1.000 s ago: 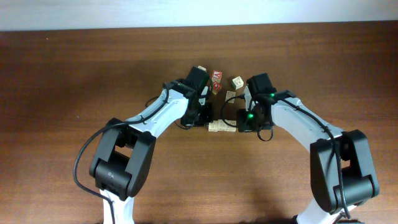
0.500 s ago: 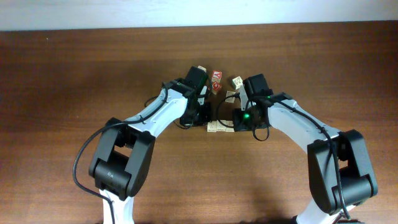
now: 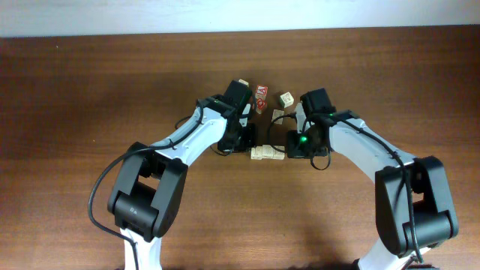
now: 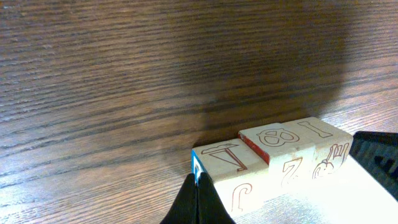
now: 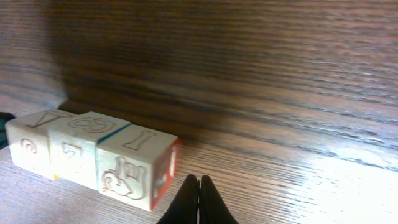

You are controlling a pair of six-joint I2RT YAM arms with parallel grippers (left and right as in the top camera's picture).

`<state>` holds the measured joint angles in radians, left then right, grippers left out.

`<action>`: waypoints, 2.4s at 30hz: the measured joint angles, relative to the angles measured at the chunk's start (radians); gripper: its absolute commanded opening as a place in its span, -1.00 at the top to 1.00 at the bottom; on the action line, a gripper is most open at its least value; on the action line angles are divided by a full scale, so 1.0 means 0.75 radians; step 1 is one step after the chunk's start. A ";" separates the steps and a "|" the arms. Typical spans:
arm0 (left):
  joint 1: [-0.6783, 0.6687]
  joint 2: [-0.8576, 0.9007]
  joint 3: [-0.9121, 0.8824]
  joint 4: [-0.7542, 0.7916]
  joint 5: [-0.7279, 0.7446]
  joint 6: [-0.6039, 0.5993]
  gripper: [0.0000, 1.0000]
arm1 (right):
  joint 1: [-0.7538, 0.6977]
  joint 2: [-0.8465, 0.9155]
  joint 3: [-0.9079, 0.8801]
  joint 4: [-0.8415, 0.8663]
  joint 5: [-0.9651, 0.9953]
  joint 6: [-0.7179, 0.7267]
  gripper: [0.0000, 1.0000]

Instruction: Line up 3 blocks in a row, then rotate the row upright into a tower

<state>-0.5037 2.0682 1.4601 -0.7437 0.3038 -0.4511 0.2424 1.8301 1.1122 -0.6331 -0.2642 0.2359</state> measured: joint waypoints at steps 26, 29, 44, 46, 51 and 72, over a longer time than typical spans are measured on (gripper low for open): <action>0.000 0.000 0.000 0.000 -0.001 0.000 1.00 | 0.028 0.003 -0.072 0.138 -0.065 0.001 0.92; 0.000 0.000 0.000 0.000 -0.001 0.000 1.00 | 0.028 0.003 -0.072 0.139 -0.066 0.000 0.92; 0.001 0.000 0.000 -0.001 -0.007 0.000 1.00 | 0.028 -0.003 -0.072 0.120 -0.090 0.001 0.92; 0.002 0.000 0.000 -0.001 -0.011 0.000 1.00 | 0.028 -0.011 -0.072 0.118 -0.096 0.001 0.92; 0.002 0.000 0.000 -0.002 -0.032 -0.009 1.00 | 0.027 -0.011 -0.061 0.114 -0.120 0.020 0.92; 0.011 0.000 -0.008 0.005 -0.108 -0.019 1.00 | 0.099 -0.073 0.103 0.017 -0.093 0.024 0.92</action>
<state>-0.4953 2.0682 1.4544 -0.7403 0.2230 -0.4652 0.3164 1.7752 1.1896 -0.6201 -0.3340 0.2543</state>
